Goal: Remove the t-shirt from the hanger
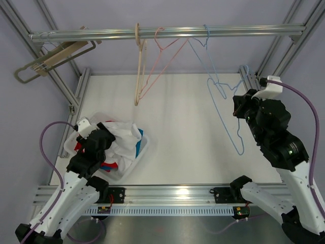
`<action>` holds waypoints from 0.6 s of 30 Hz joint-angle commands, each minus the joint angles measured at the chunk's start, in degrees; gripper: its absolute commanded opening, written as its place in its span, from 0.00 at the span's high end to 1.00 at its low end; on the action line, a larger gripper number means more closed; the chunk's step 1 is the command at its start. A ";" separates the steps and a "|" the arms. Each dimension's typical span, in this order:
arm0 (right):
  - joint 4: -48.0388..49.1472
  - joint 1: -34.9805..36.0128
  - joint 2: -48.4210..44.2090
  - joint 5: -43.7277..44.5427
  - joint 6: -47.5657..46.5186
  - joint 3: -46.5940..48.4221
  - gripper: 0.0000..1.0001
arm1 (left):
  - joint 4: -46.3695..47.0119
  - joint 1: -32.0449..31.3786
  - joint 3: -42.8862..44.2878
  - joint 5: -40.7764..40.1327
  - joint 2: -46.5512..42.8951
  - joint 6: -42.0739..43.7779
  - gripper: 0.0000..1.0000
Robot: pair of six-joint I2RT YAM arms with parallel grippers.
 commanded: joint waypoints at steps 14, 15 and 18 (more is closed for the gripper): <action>-0.08 -0.04 3.67 -14.55 -0.20 2.89 1.00 | -18.49 2.72 20.70 14.34 -13.77 4.60 0.01; -0.78 0.05 2.79 -21.02 0.59 2.70 1.00 | -19.01 2.72 22.12 15.04 -14.20 5.73 0.01; -3.16 0.05 -0.81 -28.28 1.29 4.36 1.00 | -20.94 2.72 27.64 16.72 -14.29 7.67 0.01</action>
